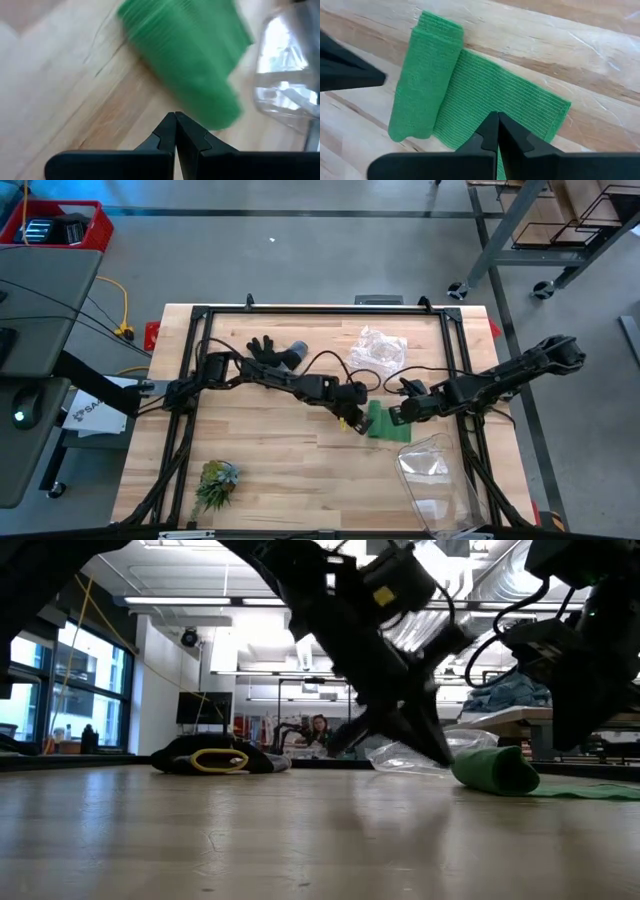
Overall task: Roll bandage
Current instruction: Roll the green bandage
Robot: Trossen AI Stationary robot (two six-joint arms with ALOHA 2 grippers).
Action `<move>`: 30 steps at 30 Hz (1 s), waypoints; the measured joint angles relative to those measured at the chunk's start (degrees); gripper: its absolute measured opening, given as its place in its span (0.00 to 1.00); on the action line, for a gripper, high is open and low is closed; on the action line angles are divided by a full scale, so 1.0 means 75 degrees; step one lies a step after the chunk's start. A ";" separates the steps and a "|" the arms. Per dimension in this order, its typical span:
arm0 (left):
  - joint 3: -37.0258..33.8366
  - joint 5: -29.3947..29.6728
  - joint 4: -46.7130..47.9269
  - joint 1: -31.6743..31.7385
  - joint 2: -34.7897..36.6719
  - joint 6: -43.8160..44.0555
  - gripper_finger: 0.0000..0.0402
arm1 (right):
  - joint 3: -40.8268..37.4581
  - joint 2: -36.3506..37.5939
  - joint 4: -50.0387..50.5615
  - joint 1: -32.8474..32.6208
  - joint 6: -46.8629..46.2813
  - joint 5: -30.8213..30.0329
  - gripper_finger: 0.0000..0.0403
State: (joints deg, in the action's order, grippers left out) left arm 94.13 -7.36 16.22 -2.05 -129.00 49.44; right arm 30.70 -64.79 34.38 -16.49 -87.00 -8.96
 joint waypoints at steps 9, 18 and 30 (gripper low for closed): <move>-0.0003 0.0362 -0.0079 -0.0022 -0.0224 0.0579 0.00 | 0.0000 -0.0015 0.0012 0.0000 -0.0023 0.0144 0.00; 0.0006 0.0420 -0.0769 -0.0013 -0.0426 0.1255 0.00 | 0.0000 -0.0013 -0.0043 0.0000 -0.0023 0.0147 0.00; 0.0006 0.0254 -0.2022 -0.0033 -0.0426 0.1714 0.00 | 0.0000 -0.0015 -0.0033 -0.0006 -0.0020 0.0158 0.00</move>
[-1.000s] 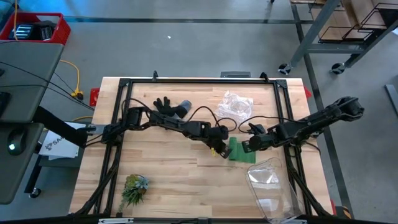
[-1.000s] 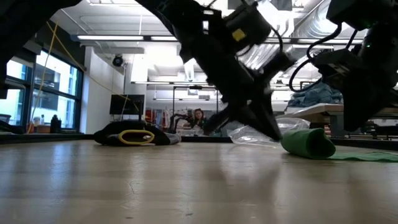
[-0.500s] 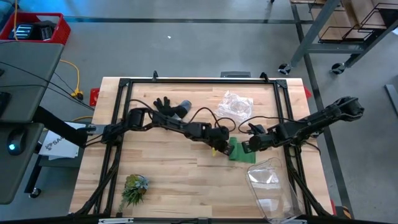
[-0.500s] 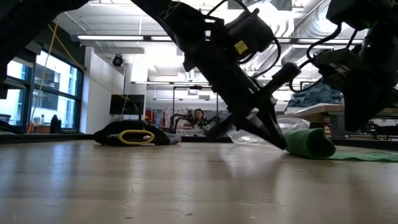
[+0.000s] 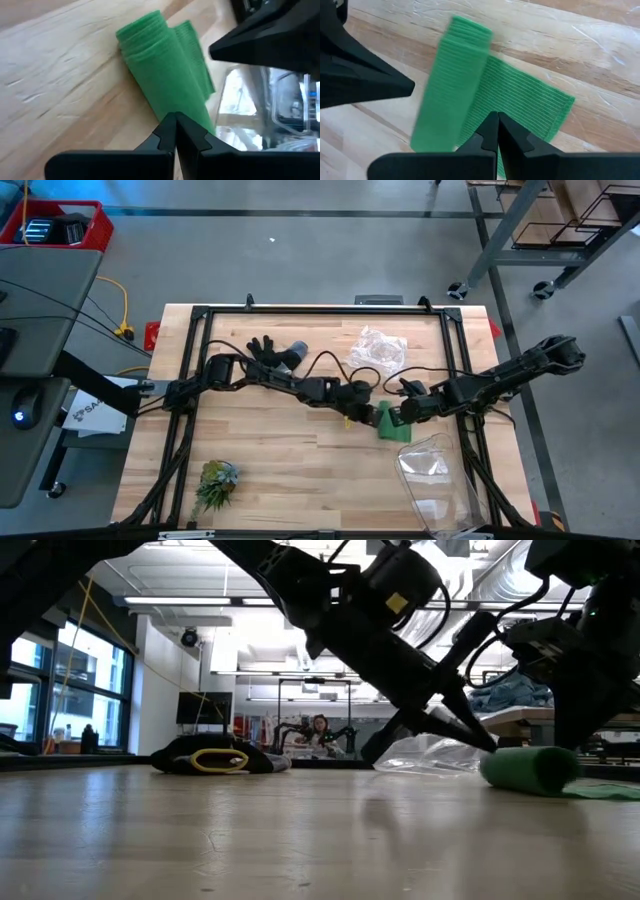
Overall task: Roll bandage
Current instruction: Roll the green bandage
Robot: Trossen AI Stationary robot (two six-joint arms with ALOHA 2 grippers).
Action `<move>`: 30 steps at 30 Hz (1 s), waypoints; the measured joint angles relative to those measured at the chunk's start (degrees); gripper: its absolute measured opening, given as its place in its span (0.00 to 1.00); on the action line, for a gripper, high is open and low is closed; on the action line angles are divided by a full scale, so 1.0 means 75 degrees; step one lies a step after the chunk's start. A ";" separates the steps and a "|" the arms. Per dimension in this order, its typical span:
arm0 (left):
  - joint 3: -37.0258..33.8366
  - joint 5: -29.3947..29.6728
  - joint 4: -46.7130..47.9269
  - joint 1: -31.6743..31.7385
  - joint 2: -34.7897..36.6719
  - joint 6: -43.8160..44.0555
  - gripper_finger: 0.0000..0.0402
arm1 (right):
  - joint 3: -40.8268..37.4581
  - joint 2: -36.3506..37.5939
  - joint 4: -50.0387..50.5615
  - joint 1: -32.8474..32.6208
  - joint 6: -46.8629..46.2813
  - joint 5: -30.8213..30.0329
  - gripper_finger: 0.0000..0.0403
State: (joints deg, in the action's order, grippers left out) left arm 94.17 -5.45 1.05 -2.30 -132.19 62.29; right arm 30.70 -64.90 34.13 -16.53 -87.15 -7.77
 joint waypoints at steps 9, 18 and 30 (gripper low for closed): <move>0.0000 -0.0512 -0.0792 -0.0011 0.0002 -0.0632 0.00 | 0.0000 0.0241 0.0149 0.0000 0.0023 -0.0009 0.00; -0.0003 -0.0829 -0.0215 0.0697 0.0838 -0.2316 0.00 | 0.0000 0.1127 0.1766 -0.0151 -0.0310 0.0131 0.00; -0.0065 -0.0245 0.2227 0.1681 0.2090 -0.5048 0.00 | 0.0000 0.0210 0.0682 -0.0384 -0.0401 0.0093 0.00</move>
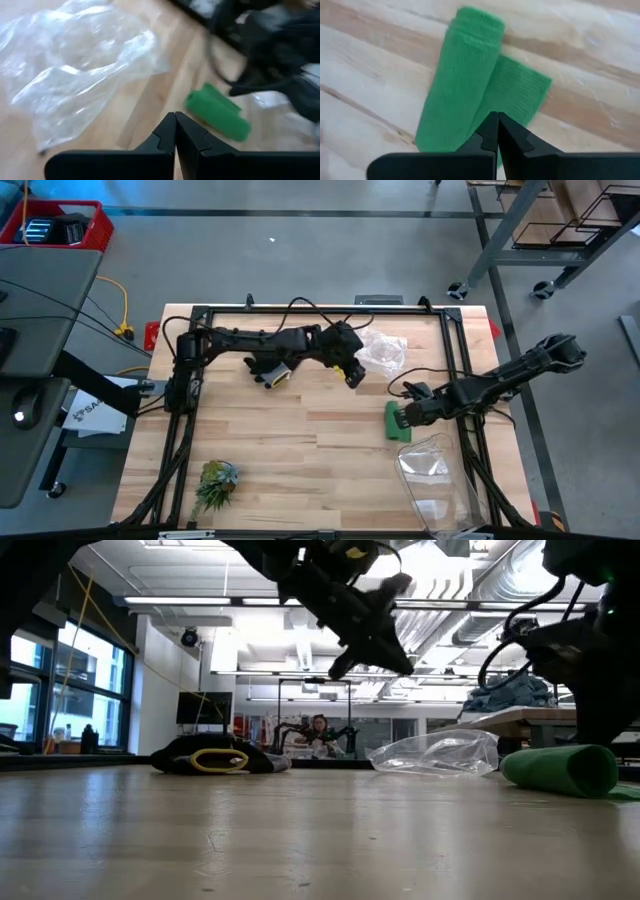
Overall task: Roll bandage
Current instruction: Roll the green bandage
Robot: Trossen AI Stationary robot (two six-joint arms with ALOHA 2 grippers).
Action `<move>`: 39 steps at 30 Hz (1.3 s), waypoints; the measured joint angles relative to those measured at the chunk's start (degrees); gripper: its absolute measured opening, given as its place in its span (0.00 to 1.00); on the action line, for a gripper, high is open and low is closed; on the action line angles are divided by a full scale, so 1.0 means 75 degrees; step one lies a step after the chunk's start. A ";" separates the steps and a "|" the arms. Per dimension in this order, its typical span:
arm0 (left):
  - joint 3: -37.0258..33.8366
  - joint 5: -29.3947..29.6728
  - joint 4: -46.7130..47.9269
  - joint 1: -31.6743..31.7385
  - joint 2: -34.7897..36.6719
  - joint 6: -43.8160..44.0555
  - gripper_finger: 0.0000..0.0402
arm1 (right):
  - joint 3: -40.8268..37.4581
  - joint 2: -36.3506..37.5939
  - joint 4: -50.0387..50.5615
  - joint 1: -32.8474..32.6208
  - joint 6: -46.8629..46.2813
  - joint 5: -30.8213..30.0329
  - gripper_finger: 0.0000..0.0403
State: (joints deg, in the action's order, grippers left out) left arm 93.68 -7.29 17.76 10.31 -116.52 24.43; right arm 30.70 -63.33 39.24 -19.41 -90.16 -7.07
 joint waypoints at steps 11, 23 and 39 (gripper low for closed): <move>0.0614 0.0433 -0.1074 -0.0998 -0.1063 -0.0133 0.00 | 0.0345 0.1617 0.2601 0.0038 -0.0522 -0.0444 0.00; 0.3691 0.0205 -0.0112 -0.0650 -0.3623 0.0481 0.00 | 0.0353 0.2240 0.2316 0.0034 -0.1007 -0.0568 0.00; 0.4241 -0.0131 -0.0284 -0.0986 -0.4533 0.0339 0.00 | 0.0353 0.1301 0.1112 -0.0353 -0.1144 -0.0091 0.00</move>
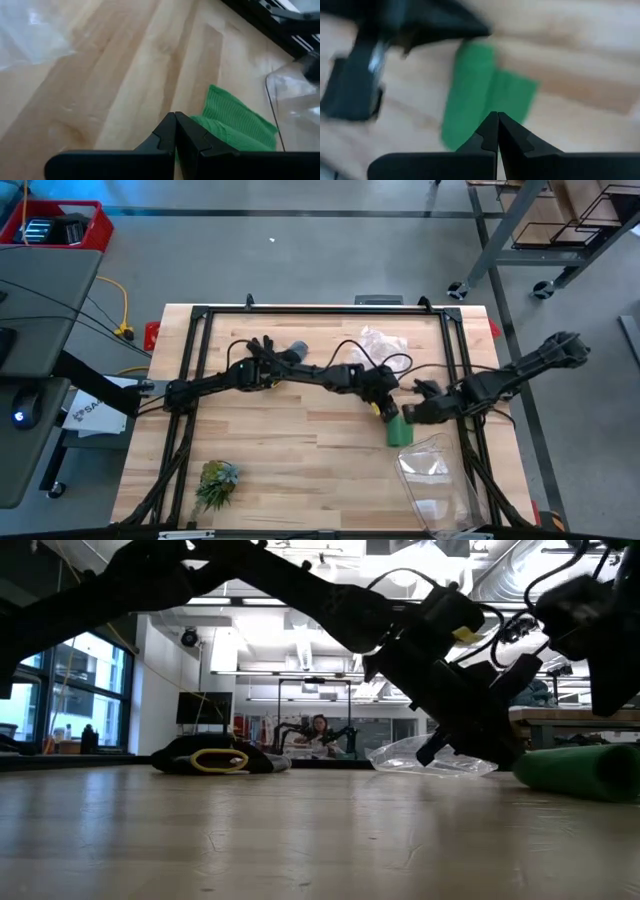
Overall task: Roll bandage
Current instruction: Roll the green bandage
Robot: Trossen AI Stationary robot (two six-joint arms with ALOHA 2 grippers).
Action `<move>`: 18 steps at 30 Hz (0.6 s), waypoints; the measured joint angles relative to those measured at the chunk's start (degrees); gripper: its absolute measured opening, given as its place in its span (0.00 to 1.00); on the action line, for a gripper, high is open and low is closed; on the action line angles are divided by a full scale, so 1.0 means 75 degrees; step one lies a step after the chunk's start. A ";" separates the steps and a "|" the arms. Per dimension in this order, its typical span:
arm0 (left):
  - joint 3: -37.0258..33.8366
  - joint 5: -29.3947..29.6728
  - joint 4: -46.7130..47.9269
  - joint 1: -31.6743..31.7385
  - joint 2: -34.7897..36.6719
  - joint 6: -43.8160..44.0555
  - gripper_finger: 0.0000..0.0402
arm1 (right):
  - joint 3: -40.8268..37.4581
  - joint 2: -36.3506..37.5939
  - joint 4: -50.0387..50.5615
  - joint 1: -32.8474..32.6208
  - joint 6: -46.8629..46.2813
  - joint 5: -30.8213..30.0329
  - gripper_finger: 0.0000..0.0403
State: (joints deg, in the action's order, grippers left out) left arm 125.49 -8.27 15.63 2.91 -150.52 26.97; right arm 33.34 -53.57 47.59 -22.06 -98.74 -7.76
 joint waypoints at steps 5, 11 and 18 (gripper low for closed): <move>0.0000 -0.0006 0.0063 -0.0019 0.0000 -0.0009 0.00 | 0.0000 -0.0819 -0.1259 -0.0698 -0.0054 0.0187 0.00; -0.0006 -0.0015 0.0180 -0.0003 -0.0002 -0.0211 0.00 | 0.0003 -0.1851 -0.2527 -0.1109 -0.0204 0.0279 0.00; -0.0006 -0.0061 0.0175 0.0079 -0.0003 -0.0215 0.00 | 0.0003 -0.2359 -0.3321 -0.1097 -0.0071 0.0430 0.00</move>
State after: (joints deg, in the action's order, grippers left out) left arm 125.45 -8.73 16.94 3.50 -150.54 25.36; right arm 33.36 -71.26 22.68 -30.29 -99.27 -4.54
